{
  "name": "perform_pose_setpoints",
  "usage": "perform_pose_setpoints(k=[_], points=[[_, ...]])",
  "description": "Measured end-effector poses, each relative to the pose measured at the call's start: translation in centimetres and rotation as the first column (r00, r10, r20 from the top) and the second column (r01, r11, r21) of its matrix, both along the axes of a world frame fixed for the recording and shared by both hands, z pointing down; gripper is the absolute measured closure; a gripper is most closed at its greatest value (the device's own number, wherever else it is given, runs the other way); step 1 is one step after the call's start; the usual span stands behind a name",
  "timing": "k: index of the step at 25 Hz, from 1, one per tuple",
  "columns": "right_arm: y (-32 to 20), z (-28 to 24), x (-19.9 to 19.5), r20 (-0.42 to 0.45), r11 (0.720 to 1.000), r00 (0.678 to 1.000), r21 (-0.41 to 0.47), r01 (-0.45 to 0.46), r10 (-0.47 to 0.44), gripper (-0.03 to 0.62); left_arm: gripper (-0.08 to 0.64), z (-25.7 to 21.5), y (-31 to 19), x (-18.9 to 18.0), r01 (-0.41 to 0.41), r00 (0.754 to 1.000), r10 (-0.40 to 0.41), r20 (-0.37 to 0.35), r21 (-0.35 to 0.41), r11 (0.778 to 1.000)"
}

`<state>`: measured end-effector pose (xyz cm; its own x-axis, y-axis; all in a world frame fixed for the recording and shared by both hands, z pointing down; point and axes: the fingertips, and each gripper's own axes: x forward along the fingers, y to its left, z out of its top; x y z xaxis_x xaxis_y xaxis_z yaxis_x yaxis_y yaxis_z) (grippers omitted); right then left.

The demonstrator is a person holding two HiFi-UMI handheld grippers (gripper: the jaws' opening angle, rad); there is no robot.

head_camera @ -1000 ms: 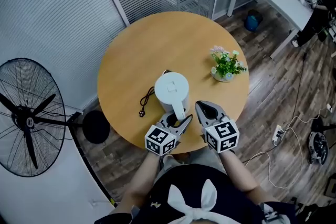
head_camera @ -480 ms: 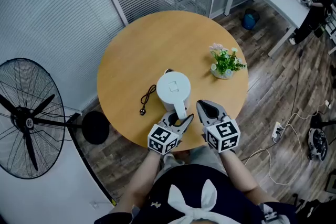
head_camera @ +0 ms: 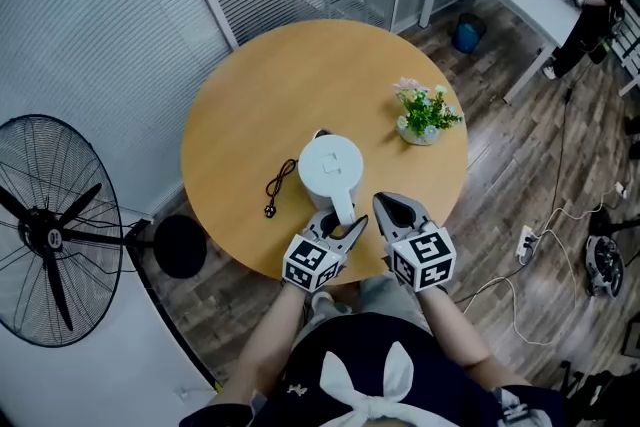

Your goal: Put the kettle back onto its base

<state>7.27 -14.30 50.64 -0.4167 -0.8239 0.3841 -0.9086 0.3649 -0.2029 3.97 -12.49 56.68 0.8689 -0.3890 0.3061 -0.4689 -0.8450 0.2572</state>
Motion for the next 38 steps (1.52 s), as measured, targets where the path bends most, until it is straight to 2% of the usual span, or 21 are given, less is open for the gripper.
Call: perform_pose_setpoints(k=[33,38], points=[[2.6,0.3,-1.2,-0.011,1.000,1.000,-0.022,0.007,-0.007,0.568,0.396,0.0,0.1,-0.1,-0.017,0.999,0.018,-0.036,0.022,1.000],[3.1,0.2,-1.2,-0.018,1.000,1.000,-0.022,0.012,-0.013,0.568,0.394,0.1,0.1,-0.1,0.000,0.997,-0.001,-0.074,-0.012,1.000]])
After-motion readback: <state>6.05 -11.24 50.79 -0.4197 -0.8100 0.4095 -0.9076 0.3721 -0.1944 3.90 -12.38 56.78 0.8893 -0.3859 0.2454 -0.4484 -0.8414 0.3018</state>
